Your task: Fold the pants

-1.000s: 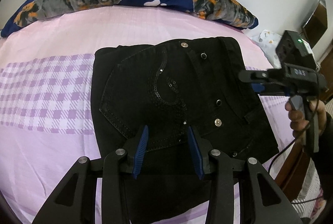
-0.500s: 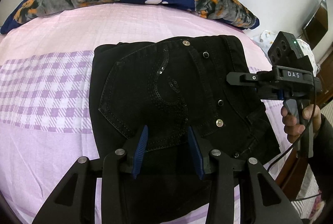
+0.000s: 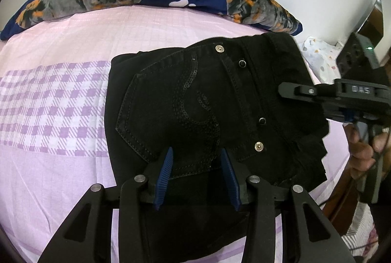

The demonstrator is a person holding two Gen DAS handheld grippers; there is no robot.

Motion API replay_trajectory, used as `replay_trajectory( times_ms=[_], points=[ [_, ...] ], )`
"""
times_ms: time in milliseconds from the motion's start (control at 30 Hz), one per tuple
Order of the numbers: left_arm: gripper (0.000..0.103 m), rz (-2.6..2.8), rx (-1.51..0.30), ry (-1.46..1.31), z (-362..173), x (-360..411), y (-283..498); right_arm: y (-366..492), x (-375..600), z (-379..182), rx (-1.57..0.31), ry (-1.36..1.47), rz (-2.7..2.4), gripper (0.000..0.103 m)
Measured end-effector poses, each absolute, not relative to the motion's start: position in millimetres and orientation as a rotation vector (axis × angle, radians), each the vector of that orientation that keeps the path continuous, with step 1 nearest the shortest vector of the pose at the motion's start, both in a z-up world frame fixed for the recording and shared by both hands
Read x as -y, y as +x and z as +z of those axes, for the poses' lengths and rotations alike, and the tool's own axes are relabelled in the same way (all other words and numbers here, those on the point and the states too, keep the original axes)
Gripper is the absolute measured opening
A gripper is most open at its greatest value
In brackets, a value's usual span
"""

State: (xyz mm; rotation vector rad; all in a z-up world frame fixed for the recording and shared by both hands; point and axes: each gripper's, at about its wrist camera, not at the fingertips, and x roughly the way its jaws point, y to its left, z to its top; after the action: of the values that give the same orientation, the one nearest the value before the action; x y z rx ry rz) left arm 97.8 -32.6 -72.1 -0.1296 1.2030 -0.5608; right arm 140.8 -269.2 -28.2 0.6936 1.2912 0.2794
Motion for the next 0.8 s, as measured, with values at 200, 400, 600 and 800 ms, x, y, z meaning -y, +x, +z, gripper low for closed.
replay_trajectory(
  times_ms=[200, 400, 600, 800],
  points=[
    [0.043, -0.593, -1.187, -0.12, -65, 34, 93, 129, 261, 6, -1.217, 0.68, 0.283, 0.013],
    [0.043, -0.625, -1.154, -0.111, -50, 39, 90, 109, 279, 15, -1.173, 0.675, 0.237, 0.012],
    [0.043, -0.619, -1.162, -0.121, -49, 41, 95, 87, 325, -14, -1.179, 0.741, 0.1, 0.012],
    [0.043, -0.625, -1.231, -0.088, -70, 48, 92, 82, 333, -37, -1.206, 0.755, 0.081, 0.012]
  ],
)
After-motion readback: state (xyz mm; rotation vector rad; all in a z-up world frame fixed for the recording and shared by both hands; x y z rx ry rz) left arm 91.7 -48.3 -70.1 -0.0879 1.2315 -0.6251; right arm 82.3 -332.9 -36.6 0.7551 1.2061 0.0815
